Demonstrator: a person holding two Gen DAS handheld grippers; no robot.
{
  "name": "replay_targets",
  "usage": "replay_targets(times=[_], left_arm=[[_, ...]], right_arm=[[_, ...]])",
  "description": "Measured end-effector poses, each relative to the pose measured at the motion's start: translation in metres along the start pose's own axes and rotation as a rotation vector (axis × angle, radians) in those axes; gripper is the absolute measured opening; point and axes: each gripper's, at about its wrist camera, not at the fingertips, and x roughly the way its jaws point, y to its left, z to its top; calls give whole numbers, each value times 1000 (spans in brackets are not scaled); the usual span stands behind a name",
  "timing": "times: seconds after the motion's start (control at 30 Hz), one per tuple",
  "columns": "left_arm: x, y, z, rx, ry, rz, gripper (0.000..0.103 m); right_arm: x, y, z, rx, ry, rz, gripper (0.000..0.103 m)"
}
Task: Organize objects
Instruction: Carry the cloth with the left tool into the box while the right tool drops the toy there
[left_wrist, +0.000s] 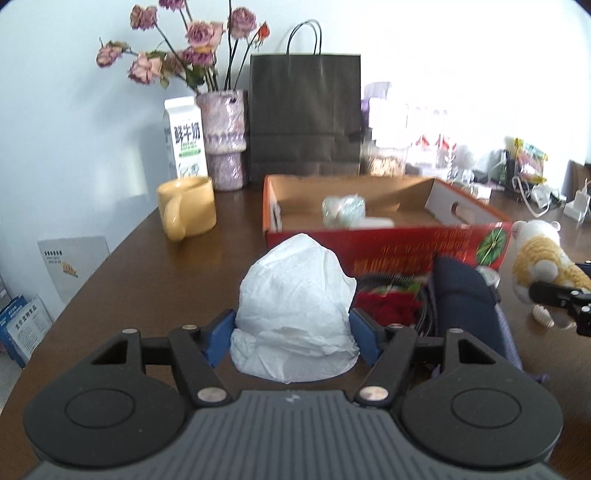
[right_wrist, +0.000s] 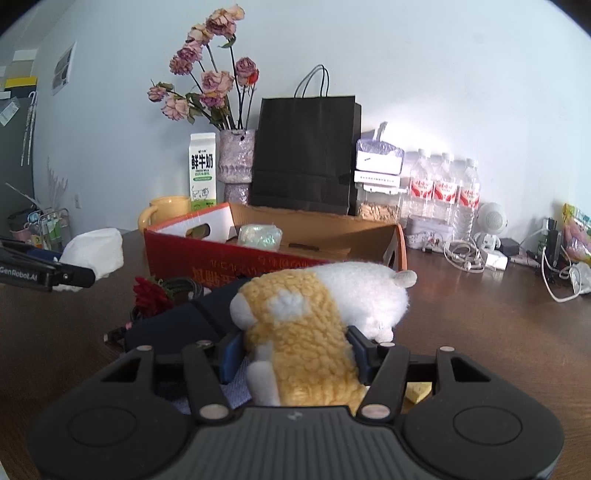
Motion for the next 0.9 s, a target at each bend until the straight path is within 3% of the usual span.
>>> replay_targets(times=[0.5, 0.9], left_arm=[[23, -30, 70, -36, -138, -64, 68], [90, -34, 104, -72, -128, -57, 68]], right_arm=[[42, 16, 67, -71, -98, 18, 57], [122, 2, 97, -55, -73, 1, 57]])
